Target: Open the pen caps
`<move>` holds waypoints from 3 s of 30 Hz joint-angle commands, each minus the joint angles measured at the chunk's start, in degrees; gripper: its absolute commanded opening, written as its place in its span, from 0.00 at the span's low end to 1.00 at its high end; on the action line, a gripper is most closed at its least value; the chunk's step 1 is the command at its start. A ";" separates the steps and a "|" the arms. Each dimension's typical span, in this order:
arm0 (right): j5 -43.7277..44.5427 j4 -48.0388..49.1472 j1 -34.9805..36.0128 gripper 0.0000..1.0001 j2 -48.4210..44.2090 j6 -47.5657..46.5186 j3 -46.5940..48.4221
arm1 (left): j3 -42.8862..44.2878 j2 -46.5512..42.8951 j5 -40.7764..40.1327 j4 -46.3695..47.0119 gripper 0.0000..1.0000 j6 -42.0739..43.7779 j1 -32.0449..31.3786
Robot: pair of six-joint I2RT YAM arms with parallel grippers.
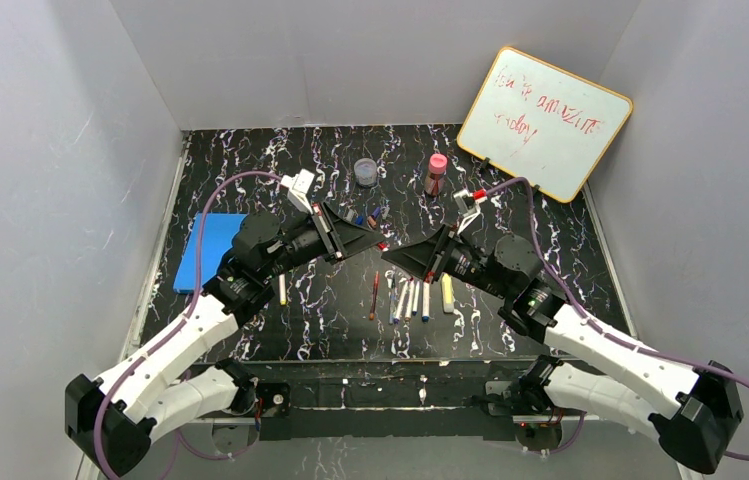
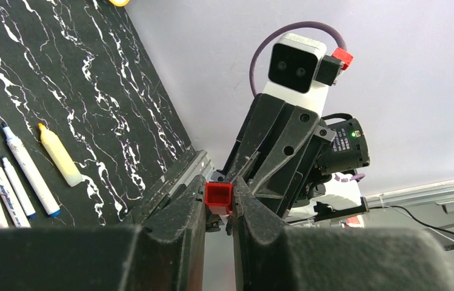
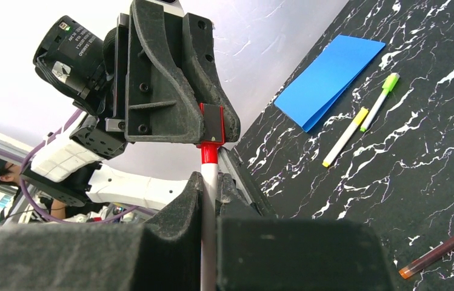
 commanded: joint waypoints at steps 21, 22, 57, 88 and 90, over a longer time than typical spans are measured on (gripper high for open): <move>-3.33 -10.54 -0.66 0.01 -8.55 2.55 -2.45 | 3.83 1.49 -28.46 12.01 0.00 -0.65 12.74; -3.47 -10.54 -0.73 0.01 -8.43 2.55 -2.27 | 3.54 1.41 -28.76 11.93 0.00 -0.82 12.84; 2.31 24.69 -0.68 0.01 6.55 7.97 1.22 | -2.45 0.90 3.99 19.60 0.93 -1.78 7.54; 2.54 33.17 -0.73 0.01 17.78 12.08 3.25 | -3.38 -0.22 1.06 18.31 0.28 -2.50 5.16; 2.47 32.74 -0.64 0.01 17.90 11.79 3.26 | -3.22 0.03 0.90 18.29 0.30 -2.54 5.06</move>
